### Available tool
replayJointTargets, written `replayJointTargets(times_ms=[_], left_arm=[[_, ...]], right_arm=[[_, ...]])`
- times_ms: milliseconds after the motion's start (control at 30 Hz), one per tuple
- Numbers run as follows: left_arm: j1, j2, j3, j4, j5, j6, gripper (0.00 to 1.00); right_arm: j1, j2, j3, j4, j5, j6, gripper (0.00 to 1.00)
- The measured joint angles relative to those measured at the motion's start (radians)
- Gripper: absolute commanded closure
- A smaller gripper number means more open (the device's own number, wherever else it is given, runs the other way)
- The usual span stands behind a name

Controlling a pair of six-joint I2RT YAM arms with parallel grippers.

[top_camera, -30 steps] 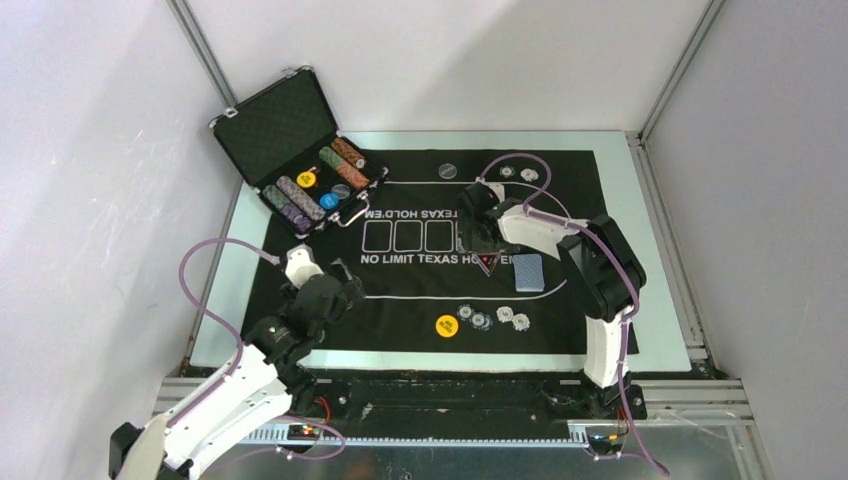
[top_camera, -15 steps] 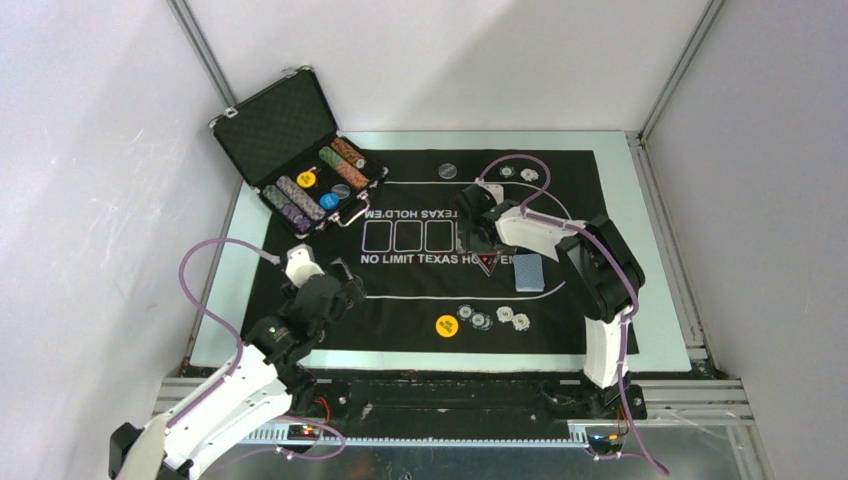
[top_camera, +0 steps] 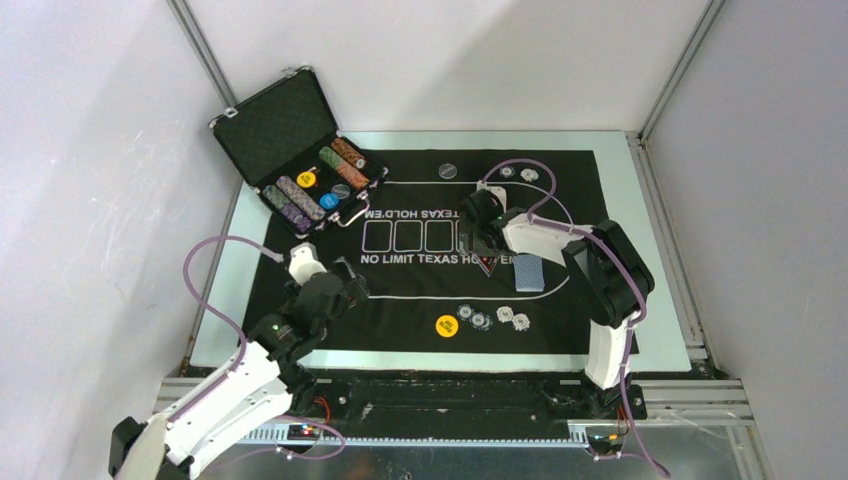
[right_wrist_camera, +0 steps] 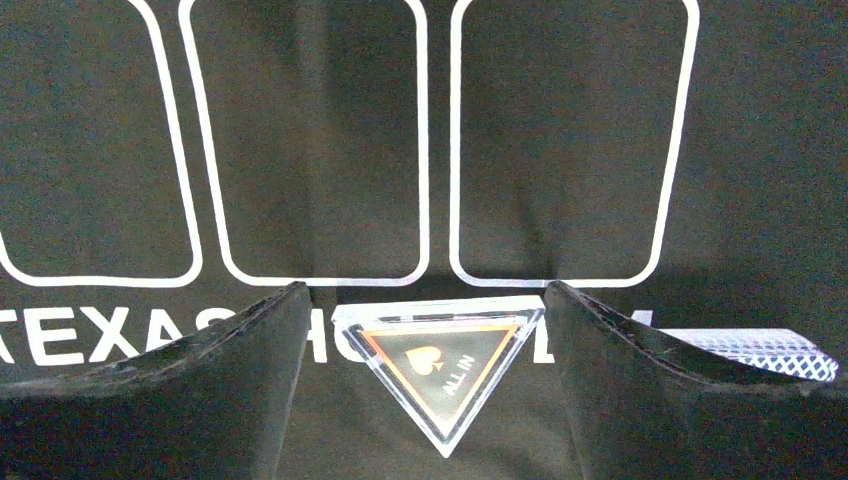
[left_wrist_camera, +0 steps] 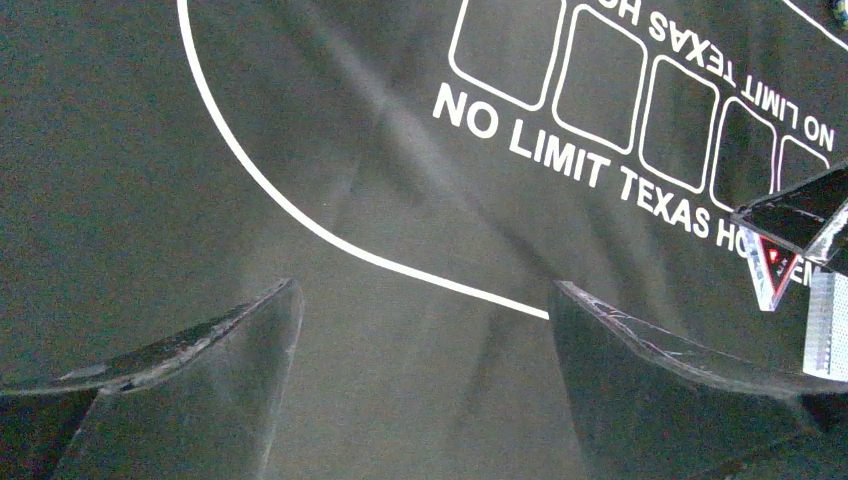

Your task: Distribute texas hold em gaming equipment

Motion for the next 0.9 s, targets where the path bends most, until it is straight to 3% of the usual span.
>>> replayJointTargets(times_ms=[633, 900], left_arm=[[0.0, 0.051, 0.0, 0.032, 0.011, 0.003, 0.0], [0.0, 0.053, 0.0, 0.047, 0.029, 0.008, 0.0]], right_arm=[[-0.029, -0.063, -0.1, 0.108, -0.126, -0.251, 0.1], [-0.052, -0.063, -0.103, 0.121, -0.191, -0.348, 0.15]])
